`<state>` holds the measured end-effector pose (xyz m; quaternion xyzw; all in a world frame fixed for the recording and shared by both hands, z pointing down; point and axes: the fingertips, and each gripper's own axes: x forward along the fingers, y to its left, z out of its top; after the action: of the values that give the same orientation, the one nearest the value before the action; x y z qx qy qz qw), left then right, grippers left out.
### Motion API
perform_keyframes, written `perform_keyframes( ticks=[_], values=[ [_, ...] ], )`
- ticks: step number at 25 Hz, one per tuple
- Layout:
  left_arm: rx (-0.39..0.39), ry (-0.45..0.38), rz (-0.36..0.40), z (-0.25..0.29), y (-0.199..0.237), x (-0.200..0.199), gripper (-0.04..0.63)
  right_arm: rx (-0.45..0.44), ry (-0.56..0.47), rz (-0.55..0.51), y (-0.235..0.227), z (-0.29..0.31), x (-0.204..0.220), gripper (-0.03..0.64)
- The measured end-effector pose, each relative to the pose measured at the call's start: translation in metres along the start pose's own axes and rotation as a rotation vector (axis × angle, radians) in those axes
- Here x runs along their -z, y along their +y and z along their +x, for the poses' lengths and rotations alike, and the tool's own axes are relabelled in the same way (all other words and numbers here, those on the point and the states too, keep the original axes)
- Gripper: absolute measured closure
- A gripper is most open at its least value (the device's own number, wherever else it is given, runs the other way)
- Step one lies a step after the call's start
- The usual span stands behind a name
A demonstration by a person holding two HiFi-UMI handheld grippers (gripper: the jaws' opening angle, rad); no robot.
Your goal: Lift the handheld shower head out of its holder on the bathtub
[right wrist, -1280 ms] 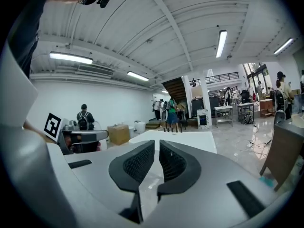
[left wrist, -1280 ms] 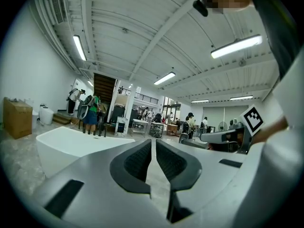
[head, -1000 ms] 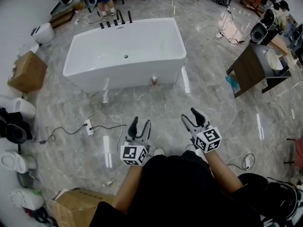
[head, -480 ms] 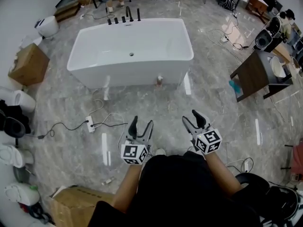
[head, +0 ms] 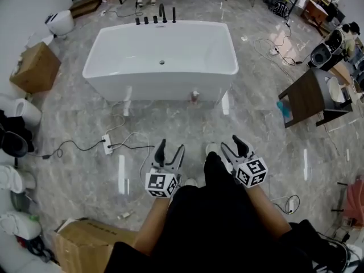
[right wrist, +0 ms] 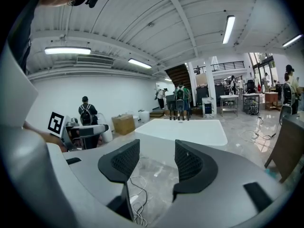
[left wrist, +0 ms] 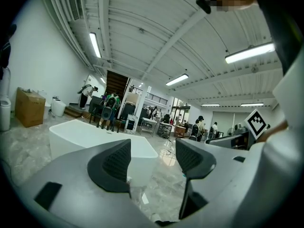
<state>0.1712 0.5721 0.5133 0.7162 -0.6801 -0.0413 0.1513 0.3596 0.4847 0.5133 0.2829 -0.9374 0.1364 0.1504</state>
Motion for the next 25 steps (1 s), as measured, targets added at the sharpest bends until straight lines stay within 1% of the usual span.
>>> perform_keyframes(
  ticks=[6,12,15,17,21,25],
  values=[
    [-0.049,0.015,-0.005,0.006,0.016,0.005,0.321,-0.062,0.012,0.011,0.000,0.034,0.001,0.416],
    [-0.113,0.030,0.009,0.033,0.046,-0.003,0.320,-0.144,0.022,0.020,-0.011,0.092,-0.009,0.416],
    [-0.135,0.044,0.023,0.055,0.058,-0.009,0.319,-0.186,0.028,-0.001,-0.021,0.120,-0.023,0.416],
    [-0.139,0.050,0.030,0.076,0.064,-0.014,0.316,-0.200,0.019,-0.011,-0.034,0.139,-0.034,0.416],
    [-0.159,0.058,0.037,0.113,0.083,-0.032,0.314,-0.217,0.022,0.013,-0.059,0.183,-0.051,0.416],
    [-0.148,0.061,0.011,0.150,0.101,-0.043,0.311,-0.256,0.036,-0.045,-0.073,0.223,-0.064,0.416]
  ],
)
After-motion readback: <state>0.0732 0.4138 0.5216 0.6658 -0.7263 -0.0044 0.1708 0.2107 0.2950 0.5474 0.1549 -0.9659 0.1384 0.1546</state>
